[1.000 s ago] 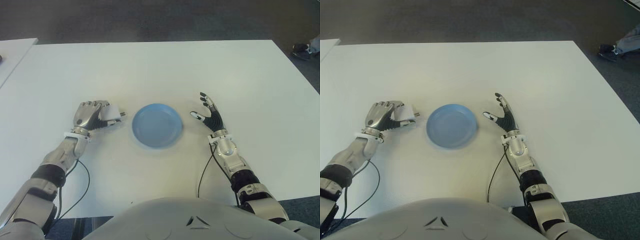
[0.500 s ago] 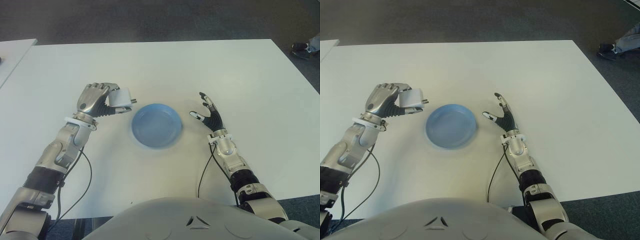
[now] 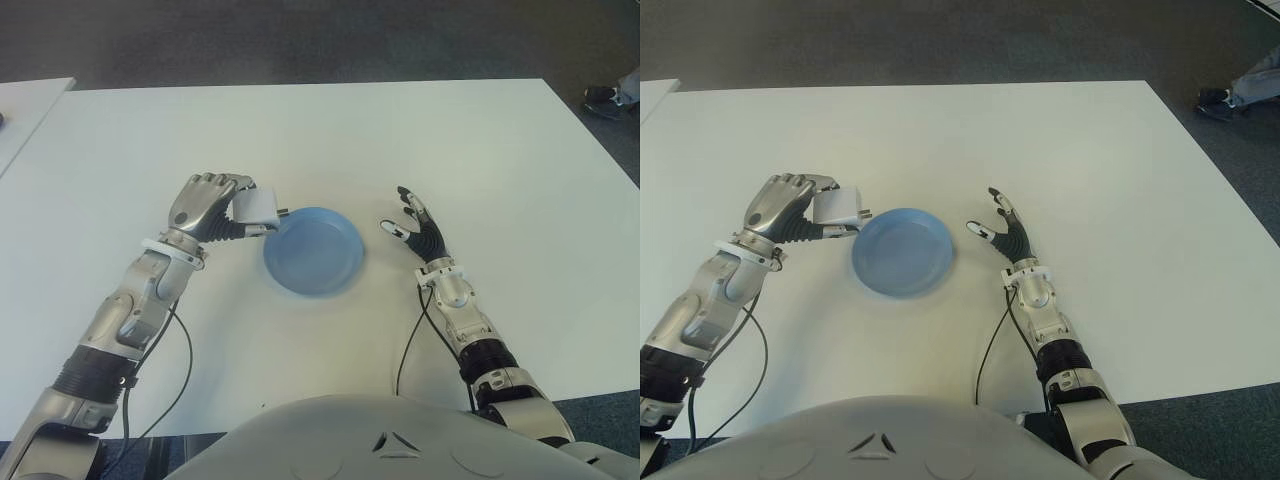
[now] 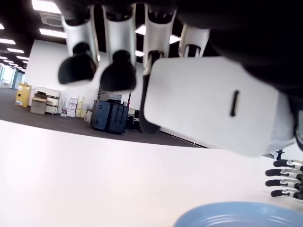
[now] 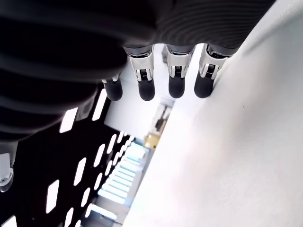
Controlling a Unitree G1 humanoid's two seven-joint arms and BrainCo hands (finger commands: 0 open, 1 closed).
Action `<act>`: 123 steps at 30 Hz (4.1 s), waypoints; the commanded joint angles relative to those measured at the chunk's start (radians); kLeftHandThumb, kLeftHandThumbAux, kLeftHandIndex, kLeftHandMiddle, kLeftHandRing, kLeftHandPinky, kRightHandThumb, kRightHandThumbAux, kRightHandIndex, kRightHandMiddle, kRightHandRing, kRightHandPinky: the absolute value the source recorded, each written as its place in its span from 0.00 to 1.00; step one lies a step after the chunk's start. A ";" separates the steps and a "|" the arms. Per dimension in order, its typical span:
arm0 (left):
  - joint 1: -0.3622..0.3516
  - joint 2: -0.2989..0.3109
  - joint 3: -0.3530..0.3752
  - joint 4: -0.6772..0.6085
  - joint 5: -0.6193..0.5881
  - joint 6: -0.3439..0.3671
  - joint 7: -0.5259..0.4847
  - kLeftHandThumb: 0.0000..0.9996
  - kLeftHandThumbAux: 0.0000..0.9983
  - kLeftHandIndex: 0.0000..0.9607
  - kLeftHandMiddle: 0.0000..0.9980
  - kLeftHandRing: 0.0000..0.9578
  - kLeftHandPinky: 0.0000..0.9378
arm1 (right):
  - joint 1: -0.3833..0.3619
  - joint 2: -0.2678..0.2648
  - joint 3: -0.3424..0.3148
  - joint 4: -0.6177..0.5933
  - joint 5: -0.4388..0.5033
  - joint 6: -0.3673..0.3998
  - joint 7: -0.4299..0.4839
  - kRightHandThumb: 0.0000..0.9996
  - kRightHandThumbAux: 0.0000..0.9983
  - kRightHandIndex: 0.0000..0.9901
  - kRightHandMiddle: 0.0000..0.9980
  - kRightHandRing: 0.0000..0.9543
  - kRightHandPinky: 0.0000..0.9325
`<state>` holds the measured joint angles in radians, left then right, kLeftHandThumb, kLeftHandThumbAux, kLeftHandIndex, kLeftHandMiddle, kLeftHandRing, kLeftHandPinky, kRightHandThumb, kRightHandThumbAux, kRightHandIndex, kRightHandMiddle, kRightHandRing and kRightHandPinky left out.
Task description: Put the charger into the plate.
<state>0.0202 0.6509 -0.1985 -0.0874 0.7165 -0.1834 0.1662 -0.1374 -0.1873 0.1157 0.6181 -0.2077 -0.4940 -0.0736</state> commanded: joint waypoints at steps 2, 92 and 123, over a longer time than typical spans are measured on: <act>0.013 -0.044 -0.049 -0.015 0.051 -0.001 -0.032 0.73 0.70 0.46 0.84 0.87 0.89 | 0.094 0.026 0.013 0.054 0.007 0.089 0.030 0.03 0.43 0.00 0.00 0.00 0.09; -0.018 -0.057 -0.134 0.005 0.066 -0.202 -0.186 0.26 0.35 0.03 0.03 0.01 0.00 | 0.117 0.022 -0.017 0.095 0.071 -0.047 0.120 0.09 0.43 0.00 0.00 0.00 0.00; -0.227 -0.166 0.151 0.717 -0.711 -0.455 -0.384 0.28 0.45 0.07 0.06 0.06 0.06 | 0.125 0.033 -0.030 0.075 0.099 -0.015 0.171 0.09 0.47 0.00 0.00 0.00 0.00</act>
<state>-0.1831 0.5468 -0.0827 0.4594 0.1561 -0.6686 -0.0814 -0.1106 -0.1706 0.0795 0.6153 -0.1106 -0.5767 0.0889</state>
